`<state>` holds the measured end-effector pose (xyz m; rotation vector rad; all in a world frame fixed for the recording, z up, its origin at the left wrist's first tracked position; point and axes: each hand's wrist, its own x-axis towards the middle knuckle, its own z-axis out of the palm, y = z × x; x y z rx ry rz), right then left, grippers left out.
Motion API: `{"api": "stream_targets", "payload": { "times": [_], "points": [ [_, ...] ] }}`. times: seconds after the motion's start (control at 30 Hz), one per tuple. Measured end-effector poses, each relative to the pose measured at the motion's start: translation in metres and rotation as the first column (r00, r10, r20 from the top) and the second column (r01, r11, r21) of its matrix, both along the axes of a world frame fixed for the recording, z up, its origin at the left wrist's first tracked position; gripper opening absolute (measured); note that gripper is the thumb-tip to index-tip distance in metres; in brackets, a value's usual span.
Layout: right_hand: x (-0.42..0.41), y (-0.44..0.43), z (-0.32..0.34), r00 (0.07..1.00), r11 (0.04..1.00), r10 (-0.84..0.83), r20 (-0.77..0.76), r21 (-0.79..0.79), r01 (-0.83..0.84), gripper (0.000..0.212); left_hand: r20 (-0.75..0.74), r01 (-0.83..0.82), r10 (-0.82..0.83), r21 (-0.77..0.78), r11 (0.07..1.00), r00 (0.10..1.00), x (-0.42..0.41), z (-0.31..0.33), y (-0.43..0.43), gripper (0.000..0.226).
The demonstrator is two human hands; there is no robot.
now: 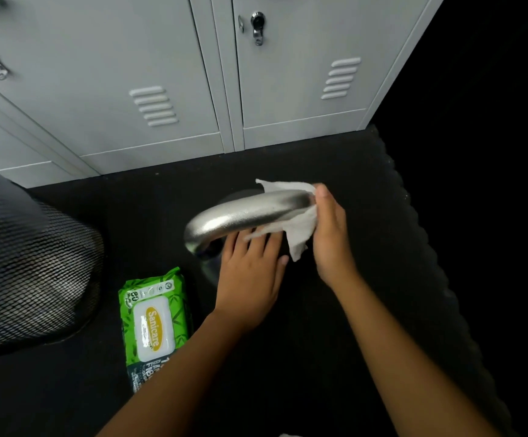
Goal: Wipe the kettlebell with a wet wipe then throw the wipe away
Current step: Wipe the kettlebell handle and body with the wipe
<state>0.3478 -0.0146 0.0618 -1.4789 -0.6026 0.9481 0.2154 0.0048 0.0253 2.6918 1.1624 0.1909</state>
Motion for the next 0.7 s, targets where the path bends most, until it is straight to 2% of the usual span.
{"api": "stream_targets", "payload": {
  "times": [0.03,0.1,0.17,0.2,0.23,0.27,0.3,0.33,0.37,0.4,0.43,0.47,0.5,0.53,0.57,0.63,0.7],
  "points": [
    [0.005,0.005,0.005,0.996,0.993,-0.020,-0.085,-0.120,0.009,0.029,0.007,-0.007,0.007,0.009,1.000,1.000,0.001,-0.001,0.000,0.039],
    [0.015,0.018,0.023,0.995,0.950,0.077,-0.063,-0.300,-0.092,0.025,-0.006,-0.017,0.017,0.003,1.000,1.000,0.001,-0.003,0.000,0.039],
    [0.020,0.031,0.043,0.928,0.898,0.318,0.193,-0.375,-0.230,0.031,0.002,-0.015,0.015,0.008,1.000,1.000,-0.001,-0.008,-0.002,0.039],
    [0.016,0.036,0.049,0.832,0.880,0.412,0.372,-0.401,-0.257,0.035,0.004,-0.013,0.013,0.006,1.000,1.000,-0.001,-0.011,-0.002,0.040],
    [0.008,0.037,0.048,0.697,0.879,0.450,0.558,-0.412,-0.239,0.039,0.008,-0.018,0.018,-0.003,1.000,1.000,-0.001,-0.013,-0.001,0.041],
    [-0.002,0.034,0.044,0.585,0.914,0.397,0.707,-0.365,-0.178,0.040,0.004,-0.021,0.021,-0.024,0.999,1.000,-0.001,-0.013,-0.001,0.042],
    [-0.012,0.028,0.037,0.548,0.965,0.261,0.795,-0.239,-0.113,0.038,-0.007,-0.017,0.017,-0.037,0.999,1.000,-0.001,-0.012,0.000,0.043],
    [-0.018,0.020,0.027,0.582,0.995,0.095,0.808,-0.067,-0.070,0.032,-0.021,-0.011,0.011,-0.033,0.999,1.000,-0.001,-0.010,0.000,0.043],
    [-0.022,0.012,0.017,0.677,0.997,-0.031,0.735,0.072,-0.032,0.026,-0.031,-0.006,0.006,-0.011,1.000,0.999,0.000,-0.008,0.000,0.042],
    [-0.022,0.006,0.008,0.812,0.987,-0.101,0.575,0.158,0.011,0.024,-0.034,-0.002,0.003,0.016,1.000,0.999,0.001,-0.005,0.000,0.041],
    [-0.020,0.002,0.001,0.928,0.984,-0.122,0.351,0.168,0.065,0.026,-0.028,-0.007,0.007,0.027,1.000,1.000,0.002,-0.005,-0.001,0.039],
    [-0.014,0.001,-0.004,0.988,0.986,-0.123,0.092,0.125,0.111,0.029,-0.020,-0.015,0.016,0.038,0.999,1.000,0.003,-0.006,-0.001,0.037],
    [-0.006,0.003,-0.006,0.983,0.990,-0.138,-0.122,0.024,0.142,0.030,-0.010,-0.026,0.026,0.054,0.998,1.000,0.004,-0.007,-0.001,0.037],
    [0.004,0.007,-0.006,0.965,0.988,-0.134,-0.225,-0.105,0.113,0.028,-0.002,-0.036,0.036,0.071,0.997,0.999,0.004,-0.010,-0.001,0.038],
    [0.015,0.013,-0.005,0.968,0.976,-0.074,-0.241,-0.216,0.021,0.028,0.002,-0.040,0.040,0.087,0.995,0.999,0.004,-0.012,-0.001,0.040],
    [0.034,0.021,0.002,0.975,0.917,0.138,-0.172,-0.350,-0.191,0.040,0.008,-0.033,0.032,0.120,0.992,0.999,0.004,-0.016,-0.001,0.044],
    [0.037,0.023,0.008,0.957,0.914,0.254,-0.142,-0.289,-0.286,0.042,0.007,-0.025,0.024,0.143,0.989,1.000,0.004,-0.018,0.000,0.046]
  ]
}}
